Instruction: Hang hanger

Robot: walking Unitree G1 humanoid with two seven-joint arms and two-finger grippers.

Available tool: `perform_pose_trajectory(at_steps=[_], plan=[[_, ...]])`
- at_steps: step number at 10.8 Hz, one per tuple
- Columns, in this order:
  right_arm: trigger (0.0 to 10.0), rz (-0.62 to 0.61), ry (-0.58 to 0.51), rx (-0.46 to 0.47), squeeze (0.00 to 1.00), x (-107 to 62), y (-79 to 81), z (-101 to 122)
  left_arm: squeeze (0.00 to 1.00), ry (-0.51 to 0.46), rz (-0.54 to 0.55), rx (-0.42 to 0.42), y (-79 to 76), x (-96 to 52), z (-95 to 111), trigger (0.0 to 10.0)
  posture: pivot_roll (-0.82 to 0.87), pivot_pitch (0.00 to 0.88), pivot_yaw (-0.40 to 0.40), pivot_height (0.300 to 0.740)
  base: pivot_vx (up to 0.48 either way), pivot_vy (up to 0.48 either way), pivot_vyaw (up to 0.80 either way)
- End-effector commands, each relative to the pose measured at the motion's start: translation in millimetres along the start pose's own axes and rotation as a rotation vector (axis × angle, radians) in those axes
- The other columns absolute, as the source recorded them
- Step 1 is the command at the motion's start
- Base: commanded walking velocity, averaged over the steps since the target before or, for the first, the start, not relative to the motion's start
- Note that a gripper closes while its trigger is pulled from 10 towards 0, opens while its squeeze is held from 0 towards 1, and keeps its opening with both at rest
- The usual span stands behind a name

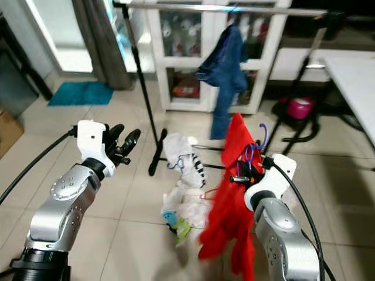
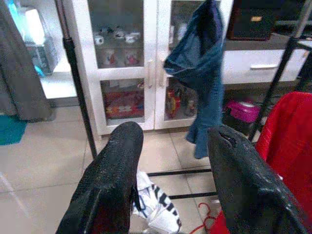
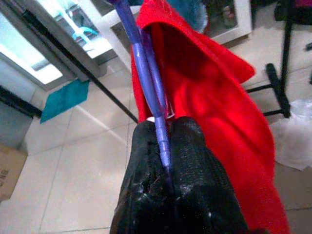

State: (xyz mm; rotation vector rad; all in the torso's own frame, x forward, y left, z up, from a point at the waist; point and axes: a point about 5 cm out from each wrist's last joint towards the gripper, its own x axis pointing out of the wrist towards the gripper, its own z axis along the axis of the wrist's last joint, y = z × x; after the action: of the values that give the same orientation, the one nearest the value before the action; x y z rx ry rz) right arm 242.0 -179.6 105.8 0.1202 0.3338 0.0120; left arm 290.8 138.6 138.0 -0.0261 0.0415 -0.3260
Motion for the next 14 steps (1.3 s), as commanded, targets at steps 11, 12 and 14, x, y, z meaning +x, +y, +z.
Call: perform_pose_trajectory(at_steps=[11, 12, 14], plan=[[10.0, 0.068, -0.079, -0.069, 0.00, 9.3, 14.7, 13.9, 0.00, -0.022, -0.004, 0.040, 3.0, 1.0, 5.3, 10.0, -0.07, 0.000, 0.071, 0.740, 0.374, 0.000, 0.12], [10.0, 0.067, -0.082, -0.068, 0.00, 9.9, 15.1, 14.4, 0.00, -0.024, -0.006, 0.042, 2.4, 1.4, 5.9, 10.0, -0.07, 0.000, 0.071, 0.740, 0.379, 0.000, 0.00], [10.0, 0.066, -0.085, -0.070, 0.00, 10.8, 14.6, 14.5, 0.00, -0.026, -0.007, 0.046, 1.9, 1.2, 6.4, 10.0, -0.06, 0.000, 0.068, 0.740, 0.379, 0.000, 0.00]])
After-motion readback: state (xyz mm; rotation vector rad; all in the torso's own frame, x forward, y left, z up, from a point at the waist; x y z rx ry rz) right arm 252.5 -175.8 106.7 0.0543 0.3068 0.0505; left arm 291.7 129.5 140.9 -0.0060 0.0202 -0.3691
